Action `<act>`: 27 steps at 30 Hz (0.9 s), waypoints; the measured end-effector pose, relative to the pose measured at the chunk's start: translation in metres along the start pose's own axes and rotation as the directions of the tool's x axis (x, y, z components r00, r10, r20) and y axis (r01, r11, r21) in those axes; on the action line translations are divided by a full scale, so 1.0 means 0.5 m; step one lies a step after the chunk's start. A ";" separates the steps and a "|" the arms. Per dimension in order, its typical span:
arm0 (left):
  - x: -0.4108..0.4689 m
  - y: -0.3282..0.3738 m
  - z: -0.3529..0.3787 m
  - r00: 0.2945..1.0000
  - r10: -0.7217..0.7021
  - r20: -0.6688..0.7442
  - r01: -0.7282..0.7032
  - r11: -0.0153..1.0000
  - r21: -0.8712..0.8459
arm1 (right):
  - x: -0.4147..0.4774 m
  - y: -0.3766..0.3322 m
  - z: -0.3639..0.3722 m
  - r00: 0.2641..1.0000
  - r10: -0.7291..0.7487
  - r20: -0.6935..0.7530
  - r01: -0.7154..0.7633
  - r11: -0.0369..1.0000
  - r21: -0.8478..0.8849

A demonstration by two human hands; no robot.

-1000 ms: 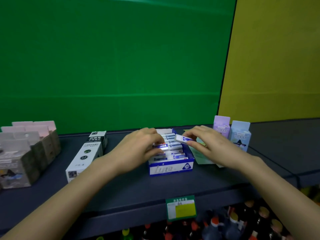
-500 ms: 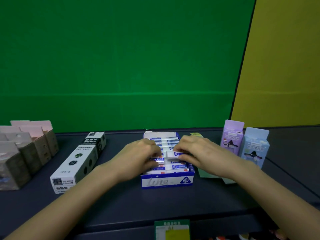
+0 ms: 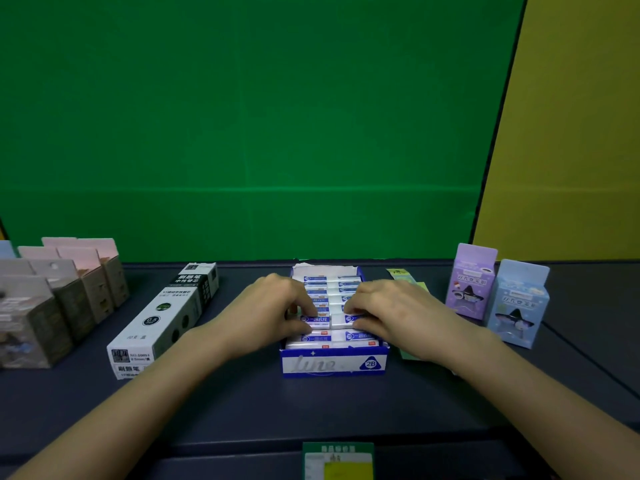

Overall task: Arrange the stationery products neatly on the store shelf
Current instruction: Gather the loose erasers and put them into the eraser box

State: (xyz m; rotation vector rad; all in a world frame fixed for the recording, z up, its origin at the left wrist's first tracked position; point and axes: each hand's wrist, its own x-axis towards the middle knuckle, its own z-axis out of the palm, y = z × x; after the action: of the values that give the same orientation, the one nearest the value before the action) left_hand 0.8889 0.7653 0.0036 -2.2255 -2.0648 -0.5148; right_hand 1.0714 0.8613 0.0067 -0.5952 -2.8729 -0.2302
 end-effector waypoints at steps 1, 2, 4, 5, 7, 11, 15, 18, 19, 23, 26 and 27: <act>0.000 -0.001 0.000 1.000 -0.001 0.001 0.001 1.000 -0.006 | 0.000 -0.001 0.000 1.000 0.002 0.000 -0.002 1.000 -0.007; 0.000 -0.002 0.000 1.000 0.000 0.003 0.000 1.000 -0.010 | 0.000 -0.002 0.000 1.000 0.001 0.001 -0.001 1.000 -0.022; 0.000 -0.002 0.001 1.000 0.003 0.009 -0.003 1.000 -0.017 | -0.001 -0.004 0.001 1.000 -0.007 -0.002 0.007 0.999 -0.047; -0.001 -0.002 0.001 1.000 0.007 0.011 -0.006 1.000 -0.020 | -0.001 -0.004 0.001 1.000 -0.012 -0.005 0.012 0.998 -0.056; -0.001 -0.004 0.000 1.000 0.013 0.012 -0.013 1.000 -0.027 | -0.002 -0.004 0.000 1.000 -0.025 -0.016 0.024 0.996 -0.081; 0.000 -0.006 -0.001 0.999 0.026 0.021 -0.025 0.999 -0.037 | -0.005 -0.007 -0.004 0.999 -0.008 -0.036 0.005 0.997 -0.078; 0.000 -0.007 -0.002 0.999 0.041 0.028 -0.040 0.999 -0.037 | -0.005 -0.008 -0.001 0.999 -0.001 -0.035 0.000 1.000 -0.031; 0.002 -0.008 -0.002 0.999 0.043 0.026 -0.042 0.998 -0.041 | -0.003 -0.005 0.002 0.999 -0.005 -0.034 0.004 1.000 -0.028; 0.002 -0.009 -0.002 0.999 0.045 0.027 -0.044 0.998 -0.040 | -0.003 -0.005 0.002 0.999 -0.005 -0.037 0.004 0.999 -0.033; 0.002 -0.013 0.001 0.998 0.052 0.025 -0.051 0.997 -0.052 | -0.008 -0.007 -0.004 0.999 0.003 -0.049 -0.003 1.000 -0.005; 0.001 -0.010 -0.001 0.997 0.074 -0.034 -0.077 0.992 -0.095 | -0.023 0.005 -0.028 0.988 0.098 -0.120 -0.086 0.991 0.101; 0.001 -0.006 -0.002 0.994 0.081 -0.073 -0.089 0.990 -0.109 | -0.031 0.013 -0.037 0.972 0.155 -0.177 -0.130 0.981 0.142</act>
State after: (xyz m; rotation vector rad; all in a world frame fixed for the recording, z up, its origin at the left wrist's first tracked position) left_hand 0.8857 0.7657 0.0042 -2.3095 -1.9444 -0.7061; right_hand 1.0910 0.8581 0.0218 -0.7108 -2.6266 -0.0717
